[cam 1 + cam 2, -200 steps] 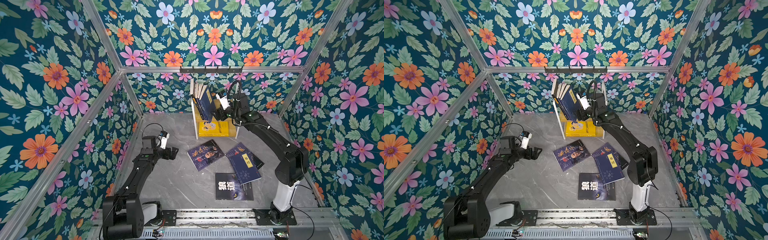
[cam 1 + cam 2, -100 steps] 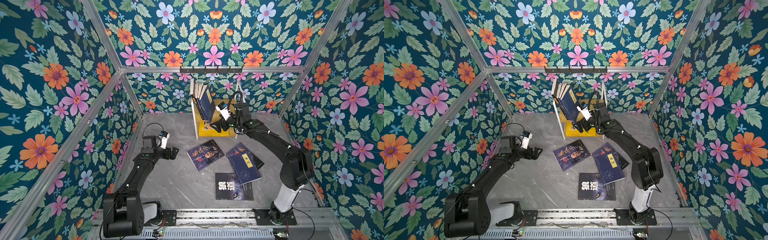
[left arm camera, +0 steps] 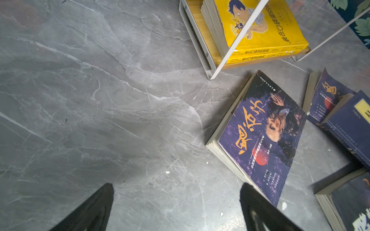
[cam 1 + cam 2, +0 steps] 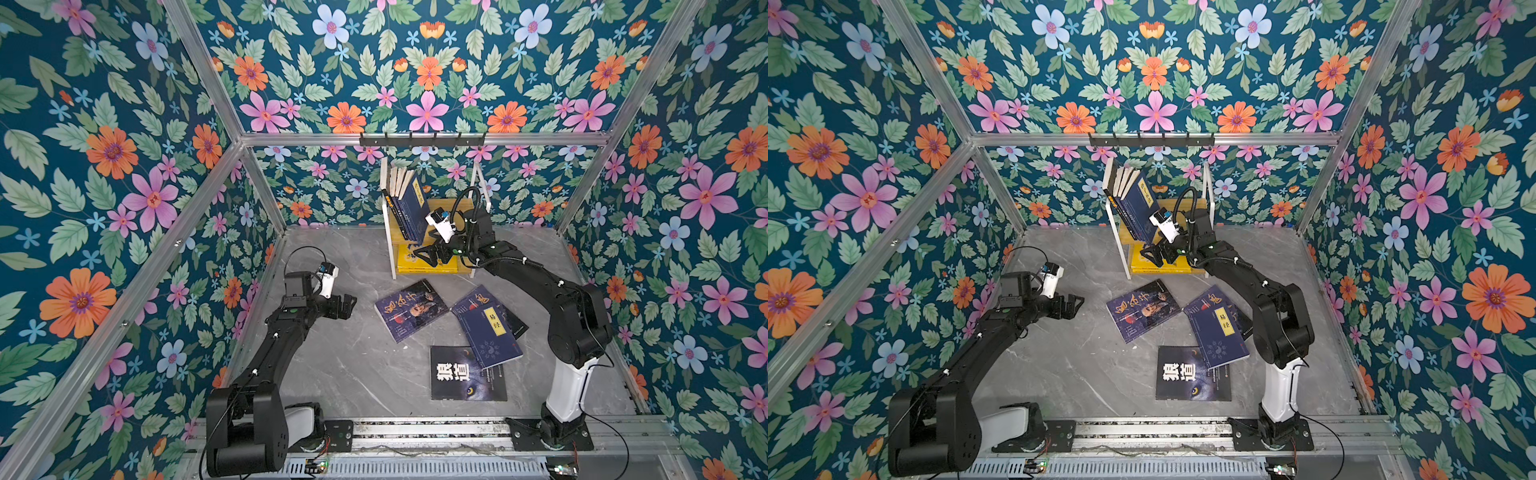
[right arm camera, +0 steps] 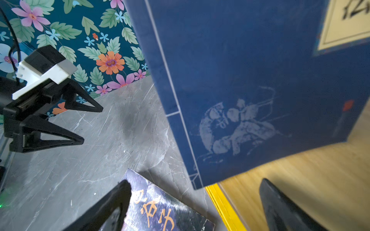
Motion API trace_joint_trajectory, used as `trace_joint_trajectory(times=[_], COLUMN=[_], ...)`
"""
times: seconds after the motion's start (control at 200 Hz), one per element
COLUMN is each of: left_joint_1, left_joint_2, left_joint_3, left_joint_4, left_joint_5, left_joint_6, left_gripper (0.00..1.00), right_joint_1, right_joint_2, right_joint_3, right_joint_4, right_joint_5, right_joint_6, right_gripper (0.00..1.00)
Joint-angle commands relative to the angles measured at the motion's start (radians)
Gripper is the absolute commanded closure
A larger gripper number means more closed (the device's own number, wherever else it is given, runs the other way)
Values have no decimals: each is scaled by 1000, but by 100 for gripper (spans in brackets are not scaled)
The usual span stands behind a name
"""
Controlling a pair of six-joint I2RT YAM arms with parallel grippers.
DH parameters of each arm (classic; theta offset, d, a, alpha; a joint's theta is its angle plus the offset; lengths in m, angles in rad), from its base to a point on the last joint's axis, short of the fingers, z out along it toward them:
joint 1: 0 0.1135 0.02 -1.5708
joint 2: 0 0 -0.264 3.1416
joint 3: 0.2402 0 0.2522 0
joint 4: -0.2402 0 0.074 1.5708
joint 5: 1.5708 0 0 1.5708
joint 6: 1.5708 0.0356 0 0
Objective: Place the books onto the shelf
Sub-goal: 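Lower the right gripper and press the blue book against the shelved books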
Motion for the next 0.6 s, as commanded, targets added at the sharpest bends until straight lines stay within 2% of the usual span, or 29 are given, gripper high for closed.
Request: trace_joint_trajectory(times=[0.0,0.185,0.595], left_joint_1=[0,7,9], left_joint_2=[9,9,14], left_joint_3=[2,3,7], left_joint_4=[11,9,5], left_joint_5=[1,0,-1], left_joint_6=[6,10,6], left_gripper=[0,0,0], right_joint_1=[-17,-34,-41], right_joint_2=[22,64,133], right_joint_3=[14,65,139], right_joint_4=[29,35,22], right_joint_5=[-10,-18,-60], right_joint_6=[19,41,55], right_gripper=[3,9,11])
